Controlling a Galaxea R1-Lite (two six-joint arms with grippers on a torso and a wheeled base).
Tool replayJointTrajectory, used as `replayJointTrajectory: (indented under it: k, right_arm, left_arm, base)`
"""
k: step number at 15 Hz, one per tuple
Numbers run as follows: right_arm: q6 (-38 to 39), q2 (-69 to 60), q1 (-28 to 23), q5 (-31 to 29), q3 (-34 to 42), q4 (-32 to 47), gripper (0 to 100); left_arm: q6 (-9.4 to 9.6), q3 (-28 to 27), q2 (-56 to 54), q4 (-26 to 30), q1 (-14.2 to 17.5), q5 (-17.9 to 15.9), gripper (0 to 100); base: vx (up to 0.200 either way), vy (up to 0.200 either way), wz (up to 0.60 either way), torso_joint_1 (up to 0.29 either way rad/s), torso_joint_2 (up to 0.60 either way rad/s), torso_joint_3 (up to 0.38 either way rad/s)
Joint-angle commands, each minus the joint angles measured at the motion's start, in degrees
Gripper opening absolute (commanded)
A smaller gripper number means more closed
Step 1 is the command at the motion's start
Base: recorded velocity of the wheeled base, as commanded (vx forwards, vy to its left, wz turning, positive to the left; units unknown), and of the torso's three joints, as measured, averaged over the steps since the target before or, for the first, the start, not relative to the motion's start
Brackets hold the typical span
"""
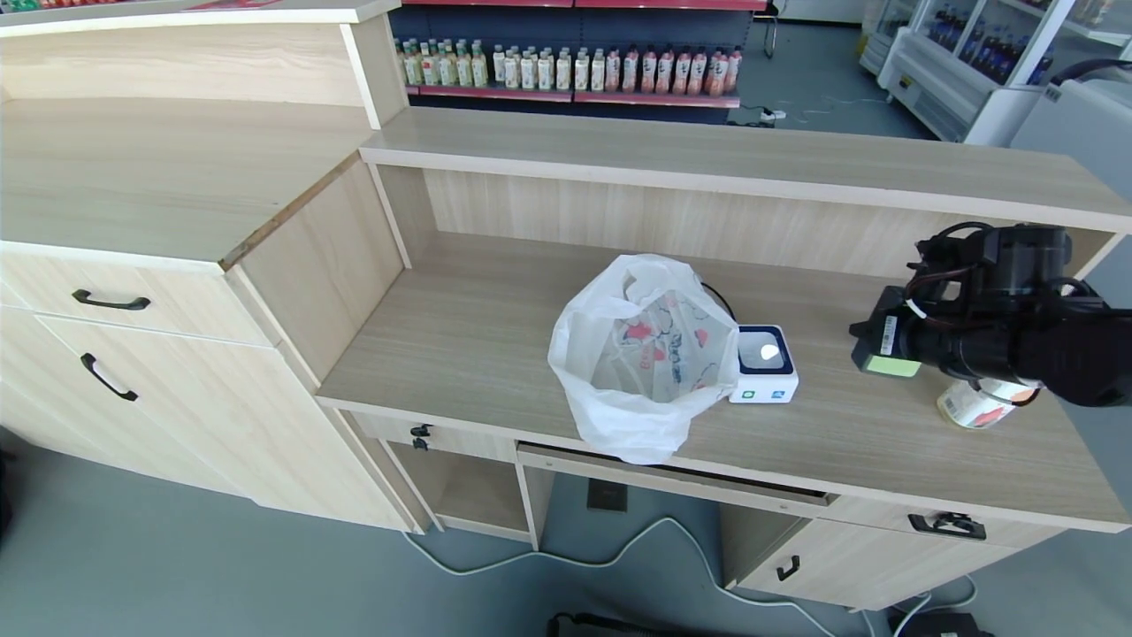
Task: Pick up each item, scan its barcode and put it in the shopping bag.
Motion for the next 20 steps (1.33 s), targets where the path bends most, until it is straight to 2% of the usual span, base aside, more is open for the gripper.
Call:
replayJointTrajectory:
  k: [1, 3, 8, 13, 20]
  right_arm:
    - [-0.96, 2.47, 0.61, -0.58, -1.27, 0.14, 0]
    - [-5.17, 3.96, 0.78, -0.76, -2.41, 0.05, 0]
    - [-7.63, 6.43, 3.51, -1.46, -3.90, 0.23, 0]
    - [-7.72, 7.83, 4.74, -3.83, -4.96, 1.72, 0]
    - [-7.63, 11.43, 5.71, -3.75, -9.62, 1.81, 0]
  left_arm:
    - [-0.01, 0.01, -0.02, -0.01, 0.00, 0.02, 100]
    - [-0.01, 0.01, -0.02, -0.01, 0.00, 0.02, 100]
    - [-0.01, 0.01, -0.02, -0.01, 0.00, 0.02, 100]
    - [-0.01, 0.01, -0.02, -0.01, 0.00, 0.02, 100]
    - [-0.01, 0.01, -0.02, -0.01, 0.00, 0.02, 100]
  base:
    - [0.000, 0.000, 0.00, 0.000, 0.00, 0.000]
    - [0.000, 0.000, 0.00, 0.000, 0.00, 0.000]
    - [0.000, 0.000, 0.00, 0.000, 0.00, 0.000]
    - [0.000, 0.000, 0.00, 0.000, 0.00, 0.000]
    - [0.000, 0.000, 0.00, 0.000, 0.00, 0.000]
